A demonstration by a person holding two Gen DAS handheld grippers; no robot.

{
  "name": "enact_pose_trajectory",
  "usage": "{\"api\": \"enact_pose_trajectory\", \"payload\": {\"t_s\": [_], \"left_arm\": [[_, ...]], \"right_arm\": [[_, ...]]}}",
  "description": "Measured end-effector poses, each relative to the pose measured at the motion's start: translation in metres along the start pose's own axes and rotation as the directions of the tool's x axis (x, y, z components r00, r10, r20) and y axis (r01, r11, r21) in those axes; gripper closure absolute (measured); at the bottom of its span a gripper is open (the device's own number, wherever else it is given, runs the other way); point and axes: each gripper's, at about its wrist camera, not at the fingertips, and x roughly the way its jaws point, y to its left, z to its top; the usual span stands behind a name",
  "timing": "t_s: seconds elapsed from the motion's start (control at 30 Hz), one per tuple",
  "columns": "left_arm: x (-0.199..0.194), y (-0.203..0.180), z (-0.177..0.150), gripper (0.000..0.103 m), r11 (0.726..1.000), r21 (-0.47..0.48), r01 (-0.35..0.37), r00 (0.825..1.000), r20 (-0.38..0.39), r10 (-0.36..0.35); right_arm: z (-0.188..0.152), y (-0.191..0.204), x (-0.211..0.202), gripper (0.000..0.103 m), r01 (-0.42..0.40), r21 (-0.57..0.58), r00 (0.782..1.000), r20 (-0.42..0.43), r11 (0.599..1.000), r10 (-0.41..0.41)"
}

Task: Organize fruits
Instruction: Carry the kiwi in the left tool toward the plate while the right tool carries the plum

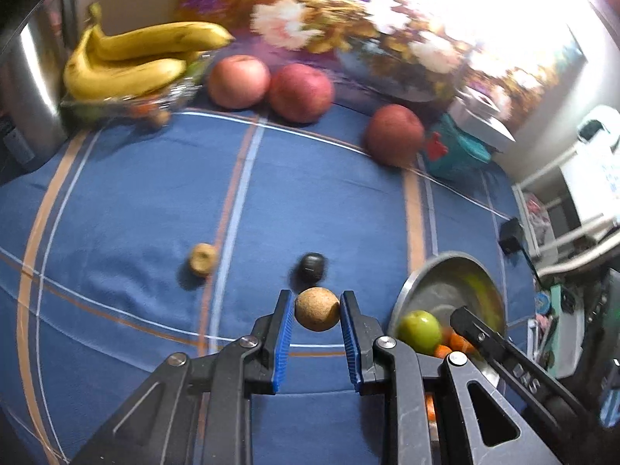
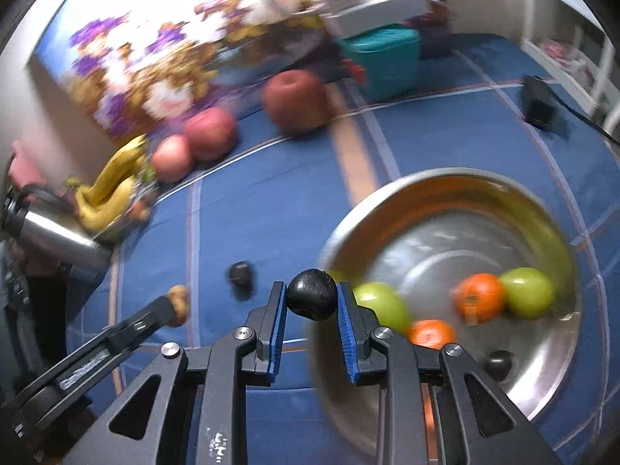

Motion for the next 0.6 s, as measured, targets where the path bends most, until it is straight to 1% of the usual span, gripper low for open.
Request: {"api": "enact_pose_trajectory", "payload": {"t_s": [0.17, 0.3, 0.4, 0.6], "left_arm": [[0.004, -0.036, -0.010, 0.077, 0.996, 0.086, 0.018, 1.000, -0.024, -0.016], [0.013, -0.060, -0.020, 0.077, 0.989, 0.146, 0.025, 0.999, -0.046, -0.018], [0.020, -0.075, -0.029, 0.077, 0.982, 0.190, 0.016, 0.998, -0.062, -0.005], [0.037, -0.089, -0.040, 0.077, 0.974, 0.225, -0.001, 0.995, -0.101, 0.024]], "right_arm": [[0.003, -0.042, -0.006, 0.076, 0.060, 0.101, 0.998, 0.013, 0.993, -0.062], [0.004, -0.064, -0.010, 0.076, 0.060, 0.151, 0.997, 0.033, 0.987, -0.066], [0.005, -0.072, -0.008, 0.076, 0.070, 0.165, 0.996, 0.038, 0.984, -0.077], [0.004, -0.070, 0.000, 0.076, 0.055, 0.154, 0.998, 0.020, 0.987, -0.059]]}}
